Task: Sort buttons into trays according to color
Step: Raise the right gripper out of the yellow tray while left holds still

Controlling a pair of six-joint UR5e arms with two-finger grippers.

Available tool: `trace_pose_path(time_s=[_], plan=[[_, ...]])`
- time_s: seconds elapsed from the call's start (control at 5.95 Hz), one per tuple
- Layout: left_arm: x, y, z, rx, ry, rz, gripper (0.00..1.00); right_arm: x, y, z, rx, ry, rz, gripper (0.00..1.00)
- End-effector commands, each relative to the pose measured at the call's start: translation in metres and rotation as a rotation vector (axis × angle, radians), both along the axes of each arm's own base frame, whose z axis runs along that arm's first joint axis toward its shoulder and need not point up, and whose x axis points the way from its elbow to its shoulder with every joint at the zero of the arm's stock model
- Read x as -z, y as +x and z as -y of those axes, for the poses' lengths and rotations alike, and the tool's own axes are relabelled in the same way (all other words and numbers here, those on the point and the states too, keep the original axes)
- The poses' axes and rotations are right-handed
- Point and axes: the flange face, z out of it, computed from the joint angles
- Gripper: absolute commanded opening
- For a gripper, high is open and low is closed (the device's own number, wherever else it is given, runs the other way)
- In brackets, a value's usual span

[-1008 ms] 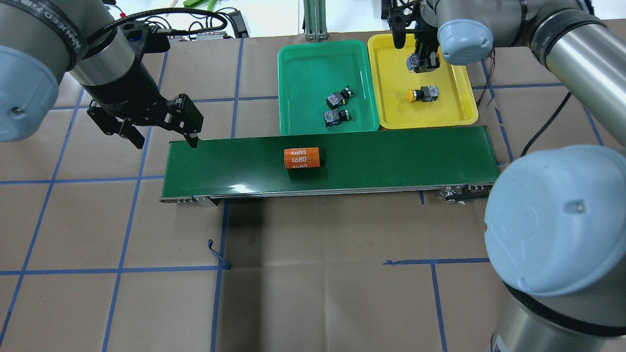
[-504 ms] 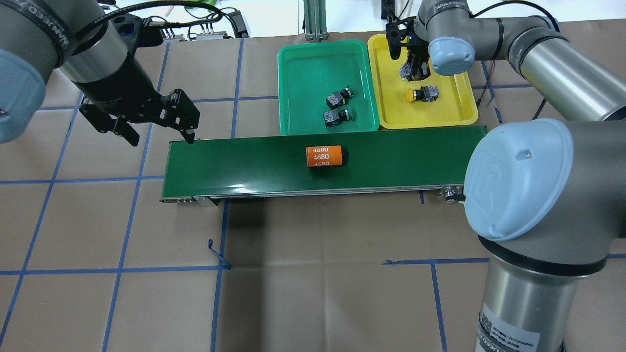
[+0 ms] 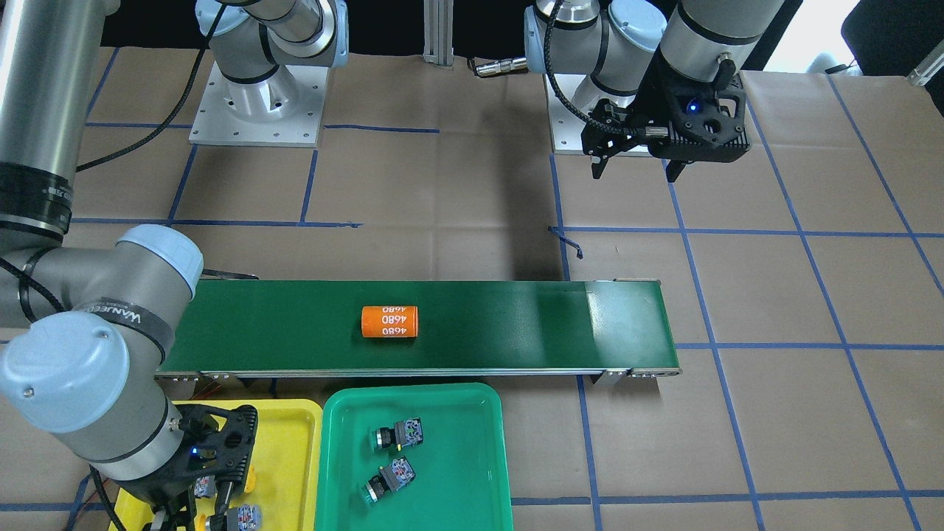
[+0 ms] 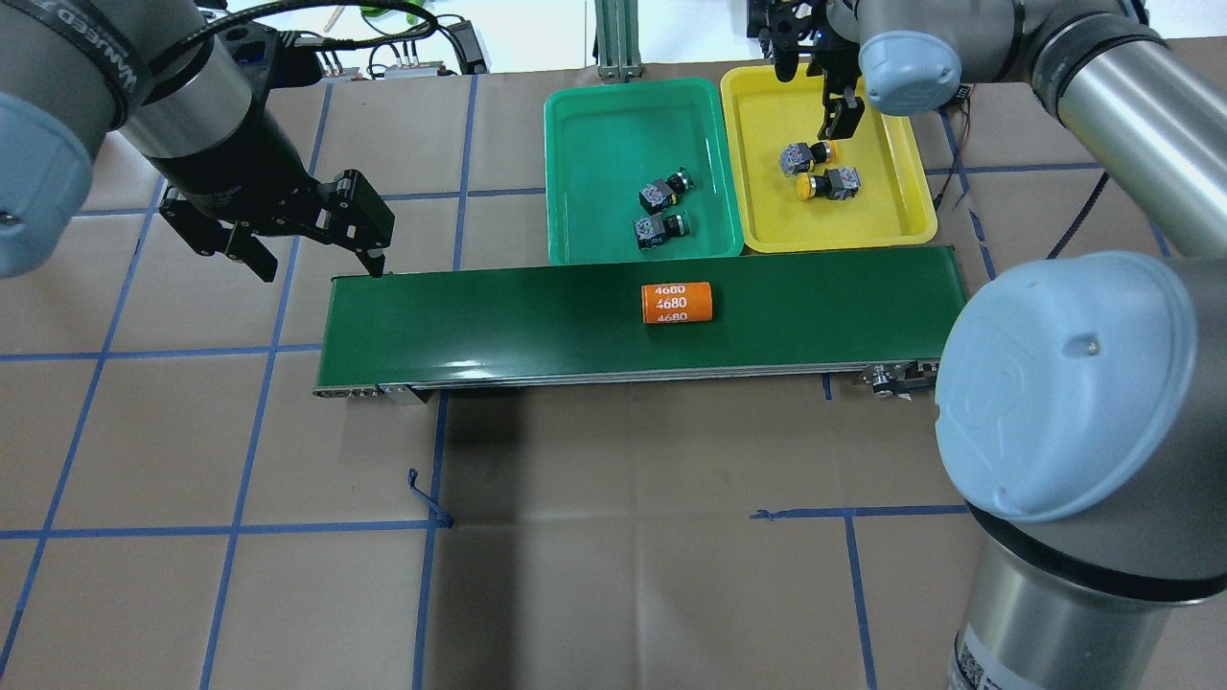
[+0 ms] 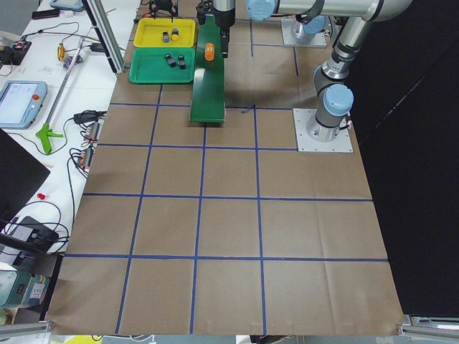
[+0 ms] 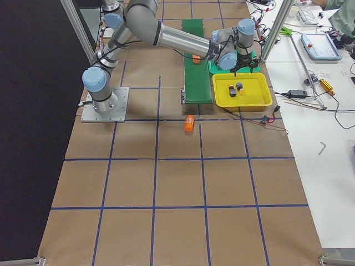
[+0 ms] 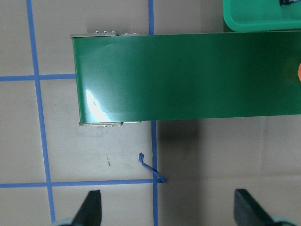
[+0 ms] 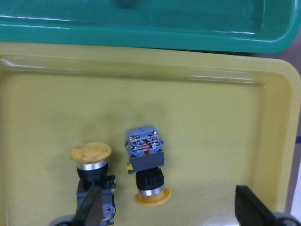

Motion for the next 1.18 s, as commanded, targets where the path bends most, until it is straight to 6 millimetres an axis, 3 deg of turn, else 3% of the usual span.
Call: trace_pose_path(time_s=[0.0, 0.34, 0.67, 0.84, 1.01], plan=[[-0.002, 0.000, -0.001, 0.002, -0.005, 0.000, 0.98, -0.080, 0.000, -0.042, 0.261, 0.045, 0.045, 1.00], [-0.003, 0.000, -0.002, 0.001, -0.005, 0.000, 0.98, -0.144, 0.000, -0.099, 0.759, 0.142, 0.081, 1.00], [-0.003, 0.000, -0.002, 0.002, -0.005, 0.001, 0.98, -0.192, 0.001, -0.151, 1.116, 0.207, 0.091, 1.00], [-0.003, 0.000, -0.002, 0.002, -0.006, 0.001, 0.98, -0.211, 0.006, -0.176, 1.299, 0.227, 0.101, 1.00], [-0.003, 0.000, -0.002, 0.002, -0.006, 0.001, 0.98, -0.215, 0.009, -0.201, 1.564, 0.266, 0.071, 1.00]])
